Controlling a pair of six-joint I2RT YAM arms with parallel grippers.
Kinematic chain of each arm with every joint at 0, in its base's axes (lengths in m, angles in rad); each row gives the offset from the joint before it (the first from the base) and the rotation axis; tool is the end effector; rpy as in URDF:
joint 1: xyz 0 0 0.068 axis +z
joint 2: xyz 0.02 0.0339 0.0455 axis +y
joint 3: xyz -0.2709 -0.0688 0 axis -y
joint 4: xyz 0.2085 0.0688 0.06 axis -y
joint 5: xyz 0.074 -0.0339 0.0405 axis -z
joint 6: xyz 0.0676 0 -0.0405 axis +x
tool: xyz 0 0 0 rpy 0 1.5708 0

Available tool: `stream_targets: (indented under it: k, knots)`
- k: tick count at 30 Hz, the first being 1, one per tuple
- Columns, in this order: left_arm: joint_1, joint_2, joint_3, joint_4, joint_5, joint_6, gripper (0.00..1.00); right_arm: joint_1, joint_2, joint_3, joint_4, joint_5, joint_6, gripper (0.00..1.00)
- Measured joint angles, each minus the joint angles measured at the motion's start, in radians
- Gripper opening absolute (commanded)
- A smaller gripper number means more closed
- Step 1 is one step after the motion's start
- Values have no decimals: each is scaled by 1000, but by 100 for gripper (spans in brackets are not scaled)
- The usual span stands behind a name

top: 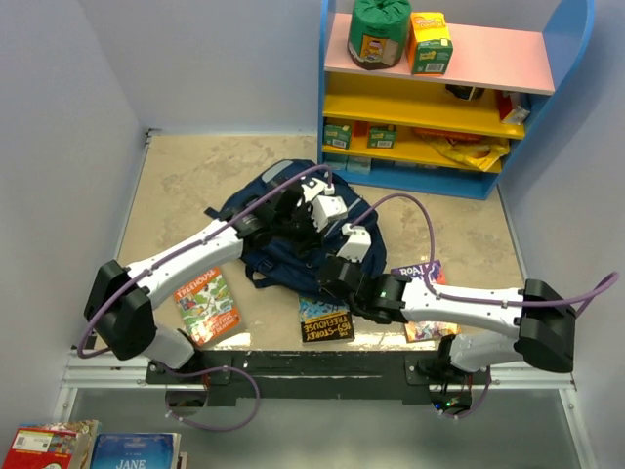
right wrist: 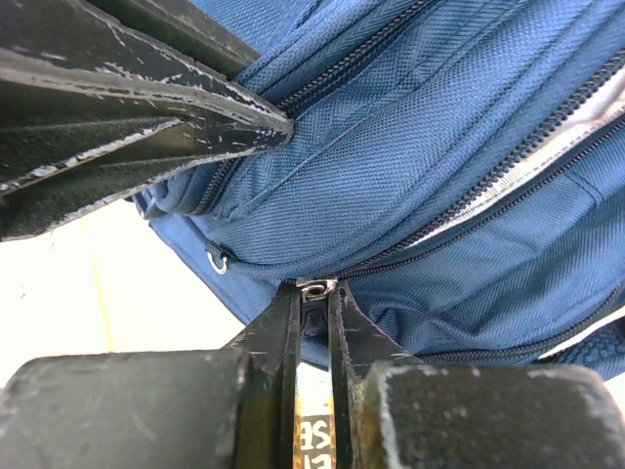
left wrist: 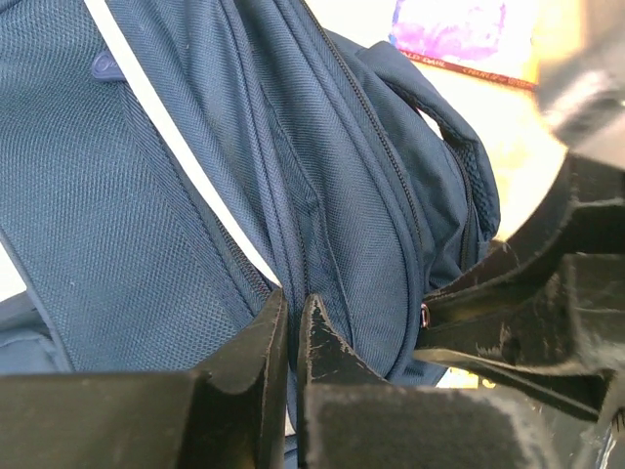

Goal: Pack the student bag
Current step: Zip the student bag at the center of the board.

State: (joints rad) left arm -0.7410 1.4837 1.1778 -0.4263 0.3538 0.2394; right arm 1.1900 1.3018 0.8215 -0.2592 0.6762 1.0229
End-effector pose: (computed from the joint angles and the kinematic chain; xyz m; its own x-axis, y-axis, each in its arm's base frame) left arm 0.2170 -0.2303 0.2859 -0.2839 0.5613 -0.7774 0.9168 0.3964 -0.0487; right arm 0.1338 0.2203 0.2461 -0.6019 0.2880 -0.7449 -0.0739 0.9087 0.4110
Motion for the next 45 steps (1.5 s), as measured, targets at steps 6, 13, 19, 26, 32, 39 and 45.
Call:
stream_targets:
  k: [6,13,19,26,32,39,45]
  knots:
    - [0,-45,-4,-31,13,107,47,-1,-6,-19,45,-74,-74,0]
    - [4,-150,-4,-154,104,249,35,-9,-71,-60,43,-156,-121,0]
    - [6,-186,-58,-229,243,343,31,-12,-86,-65,45,-229,-150,0]
    - [6,-190,-197,-248,299,403,33,-26,-47,-56,58,-340,-218,0]
    - [5,-190,-229,-219,273,419,34,-40,-29,-50,64,-418,-286,0]
    - [-1,-190,-277,-178,215,425,28,-48,-42,-50,78,-463,-348,0]
    - [-3,-190,-293,-134,155,428,2,-55,-47,-56,96,-496,-380,0]
